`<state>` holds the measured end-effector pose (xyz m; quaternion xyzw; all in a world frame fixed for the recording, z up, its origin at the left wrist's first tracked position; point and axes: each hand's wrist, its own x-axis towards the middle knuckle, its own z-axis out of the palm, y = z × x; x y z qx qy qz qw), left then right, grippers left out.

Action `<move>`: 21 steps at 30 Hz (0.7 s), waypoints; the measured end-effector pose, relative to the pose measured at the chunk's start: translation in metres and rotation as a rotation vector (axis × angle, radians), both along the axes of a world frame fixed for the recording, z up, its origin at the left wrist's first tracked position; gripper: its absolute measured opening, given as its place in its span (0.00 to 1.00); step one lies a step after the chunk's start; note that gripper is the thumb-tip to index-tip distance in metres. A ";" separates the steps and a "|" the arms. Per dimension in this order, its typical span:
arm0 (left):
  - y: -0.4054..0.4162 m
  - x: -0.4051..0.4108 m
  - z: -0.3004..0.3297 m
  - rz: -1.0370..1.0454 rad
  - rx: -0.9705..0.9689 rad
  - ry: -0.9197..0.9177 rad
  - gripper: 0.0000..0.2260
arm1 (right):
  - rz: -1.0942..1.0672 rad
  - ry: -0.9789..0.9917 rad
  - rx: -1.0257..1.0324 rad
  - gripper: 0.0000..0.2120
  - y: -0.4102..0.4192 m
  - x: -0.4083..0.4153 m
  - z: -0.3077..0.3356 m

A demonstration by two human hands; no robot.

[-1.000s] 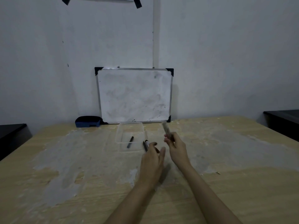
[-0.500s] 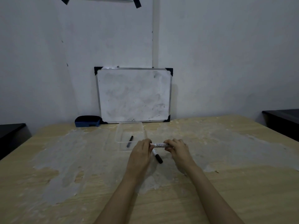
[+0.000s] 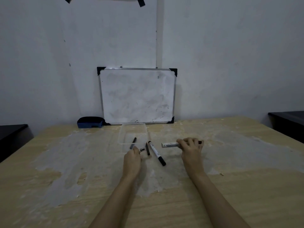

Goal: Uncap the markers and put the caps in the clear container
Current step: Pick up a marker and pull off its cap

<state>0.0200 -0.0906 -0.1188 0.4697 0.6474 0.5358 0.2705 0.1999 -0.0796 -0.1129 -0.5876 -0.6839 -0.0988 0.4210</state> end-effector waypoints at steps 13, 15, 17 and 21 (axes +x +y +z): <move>-0.012 0.026 0.024 -0.046 0.149 -0.285 0.15 | 0.052 0.065 -0.050 0.07 -0.002 -0.019 0.012; -0.009 0.033 0.034 -0.134 -0.053 -0.944 0.20 | 0.058 -0.016 0.060 0.09 -0.003 -0.024 0.023; -0.009 0.034 0.032 -0.225 -0.157 -1.280 0.25 | 0.064 -0.212 0.177 0.14 -0.003 -0.027 0.035; -0.012 0.028 0.029 -0.293 -0.190 -1.448 0.28 | 0.143 -0.627 0.324 0.09 0.002 -0.031 0.058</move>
